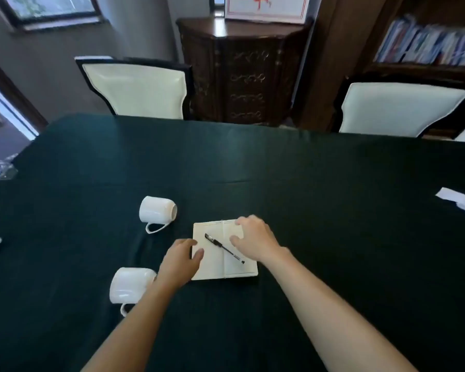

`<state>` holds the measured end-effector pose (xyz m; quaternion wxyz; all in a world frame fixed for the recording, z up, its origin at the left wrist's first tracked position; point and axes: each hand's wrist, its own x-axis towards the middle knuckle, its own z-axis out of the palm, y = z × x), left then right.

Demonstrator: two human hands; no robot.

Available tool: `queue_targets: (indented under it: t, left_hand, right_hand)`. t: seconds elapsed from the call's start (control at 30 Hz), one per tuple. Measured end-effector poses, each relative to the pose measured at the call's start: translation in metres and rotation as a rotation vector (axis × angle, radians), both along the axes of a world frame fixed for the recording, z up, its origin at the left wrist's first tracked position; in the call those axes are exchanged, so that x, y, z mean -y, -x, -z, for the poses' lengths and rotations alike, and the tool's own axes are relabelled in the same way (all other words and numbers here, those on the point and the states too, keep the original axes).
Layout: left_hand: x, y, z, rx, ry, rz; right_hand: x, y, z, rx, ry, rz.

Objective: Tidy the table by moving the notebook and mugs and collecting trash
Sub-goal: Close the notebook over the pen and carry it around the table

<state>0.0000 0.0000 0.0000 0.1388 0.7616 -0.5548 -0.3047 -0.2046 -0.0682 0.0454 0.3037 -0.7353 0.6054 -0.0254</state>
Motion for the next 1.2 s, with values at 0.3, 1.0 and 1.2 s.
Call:
queue_targets:
  t: [0.3, 1.0, 1.2]
  left_hand:
    - [0.016, -0.008, 0.05, -0.205, -0.145, -0.273]
    - [0.016, -0.016, 0.064, -0.124, -0.232, -0.091]
    - [0.017, -0.015, 0.065, -0.082, -0.212, -0.106]
  right_hand:
    - [-0.019, -0.006, 0.091, 0.072, -0.229, 0.416]
    - [-0.048, -0.053, 0.099, 0.002, -0.019, 0.397]
    - [-0.05, -0.071, 0.104, 0.139, -0.065, 0.634]
